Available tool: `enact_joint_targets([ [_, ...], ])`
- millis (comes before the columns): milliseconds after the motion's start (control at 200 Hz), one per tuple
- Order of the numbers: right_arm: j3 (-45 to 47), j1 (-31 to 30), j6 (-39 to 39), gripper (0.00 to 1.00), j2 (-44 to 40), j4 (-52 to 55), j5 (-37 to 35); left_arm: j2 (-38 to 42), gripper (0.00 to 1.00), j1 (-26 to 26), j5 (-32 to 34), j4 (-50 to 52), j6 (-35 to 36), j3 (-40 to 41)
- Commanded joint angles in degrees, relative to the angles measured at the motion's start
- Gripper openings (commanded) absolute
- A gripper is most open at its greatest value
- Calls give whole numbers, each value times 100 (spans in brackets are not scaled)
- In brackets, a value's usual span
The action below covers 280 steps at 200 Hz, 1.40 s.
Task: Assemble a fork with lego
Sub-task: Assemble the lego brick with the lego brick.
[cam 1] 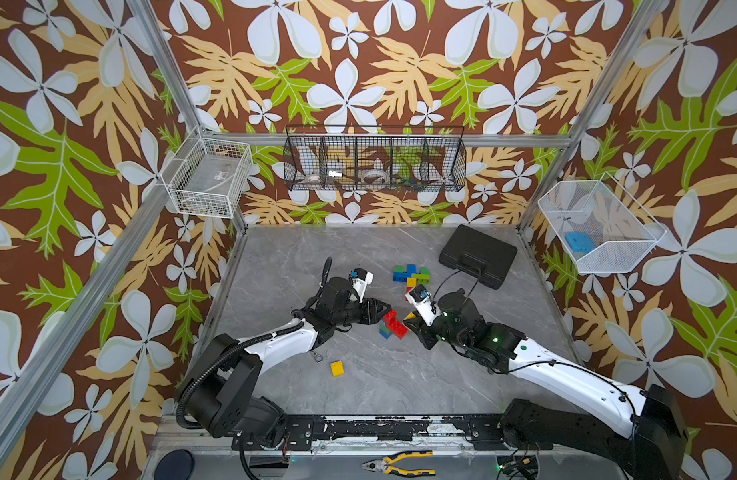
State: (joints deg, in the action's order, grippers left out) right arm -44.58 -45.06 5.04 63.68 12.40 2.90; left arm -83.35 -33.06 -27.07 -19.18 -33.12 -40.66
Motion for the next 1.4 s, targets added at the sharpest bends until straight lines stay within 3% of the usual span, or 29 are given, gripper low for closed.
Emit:
enact_joint_targets([
  [0, -94, -14, -108, 0, 45, 232, 11, 7, 38, 1, -53, -156, 40, 64],
  [536, -484, -34, -359, 0, 652, 565, 302, -32, 36, 1, -46, -262, 0, 217],
  [981, 96, -32, -206, 0, 668, -598, 510, -33, 36, -3, -60, -247, 16, 243],
  [1396, 277, 15, -288, 0, 737, -990, 440, -27, 36, 0, -69, -235, 20, 228],
])
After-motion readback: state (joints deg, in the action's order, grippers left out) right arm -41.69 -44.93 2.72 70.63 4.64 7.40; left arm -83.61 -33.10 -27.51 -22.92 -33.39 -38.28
